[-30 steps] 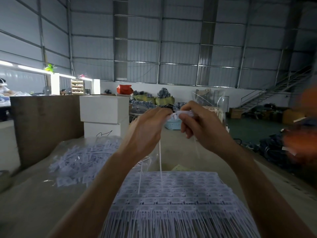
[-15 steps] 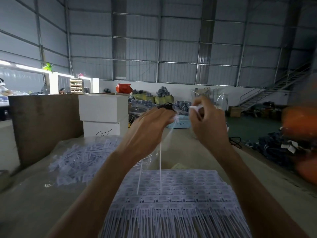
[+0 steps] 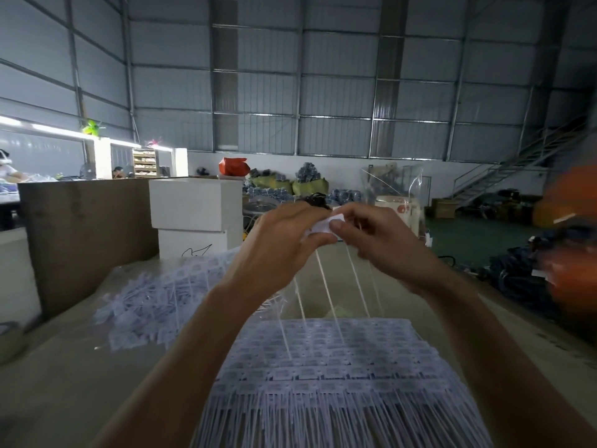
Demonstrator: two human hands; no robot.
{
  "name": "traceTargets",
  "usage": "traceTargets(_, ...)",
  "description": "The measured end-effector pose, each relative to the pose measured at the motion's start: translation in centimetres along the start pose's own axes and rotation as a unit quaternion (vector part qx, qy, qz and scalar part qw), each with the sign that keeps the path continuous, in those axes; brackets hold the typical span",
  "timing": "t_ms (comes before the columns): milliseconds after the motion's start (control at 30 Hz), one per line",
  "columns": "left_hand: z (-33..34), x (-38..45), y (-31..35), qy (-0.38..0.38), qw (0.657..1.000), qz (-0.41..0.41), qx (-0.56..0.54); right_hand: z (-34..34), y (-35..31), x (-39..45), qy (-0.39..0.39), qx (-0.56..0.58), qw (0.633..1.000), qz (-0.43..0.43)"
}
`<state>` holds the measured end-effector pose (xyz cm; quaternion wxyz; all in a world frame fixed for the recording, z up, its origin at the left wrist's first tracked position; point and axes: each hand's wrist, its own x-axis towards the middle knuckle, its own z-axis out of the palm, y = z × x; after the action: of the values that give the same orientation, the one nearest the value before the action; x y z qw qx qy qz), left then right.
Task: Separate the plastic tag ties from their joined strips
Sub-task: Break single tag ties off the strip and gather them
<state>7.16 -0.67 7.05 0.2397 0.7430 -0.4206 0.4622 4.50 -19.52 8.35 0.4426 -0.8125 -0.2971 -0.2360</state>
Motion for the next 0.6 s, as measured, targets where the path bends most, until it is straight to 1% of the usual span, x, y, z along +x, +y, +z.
traceTargets(100, -0.2, 0.0, -0.05, 0.007, 1.0, -0.007, -0.02, 0.42, 0.0, 0.14, 0.037, 0.06, 0.997, 0.017)
traceTargets(167, -0.32, 0.0, -0.14, -0.003, 1.0, -0.011, -0.016, 0.19, -0.07, 0.11, 0.059, 0.113, 0.991, 0.033)
traceTargets(300, -0.39, -0.03, -0.76, -0.029, 0.999, -0.036, 0.028, -0.07, -0.02, -0.07, 0.089, 0.184, 0.977, 0.066)
traceTargets(433, -0.6, -0.25, -0.54, -0.004, 0.995, -0.05, 0.088, 0.28, 0.18, 0.14, 0.085, 0.248, 0.961, 0.092)
traceTargets(500, -0.71, -0.34, -0.26, 0.006, 0.992, -0.038, 0.119, 0.26, 0.2, 0.17, 0.085, 0.206, 0.972, 0.075)
traceTargets(600, -0.84, -0.49, 0.06, 0.021, 0.989, -0.007, 0.149, -0.18, 0.02, 0.17, 0.095, 0.056, 0.994, 0.02)
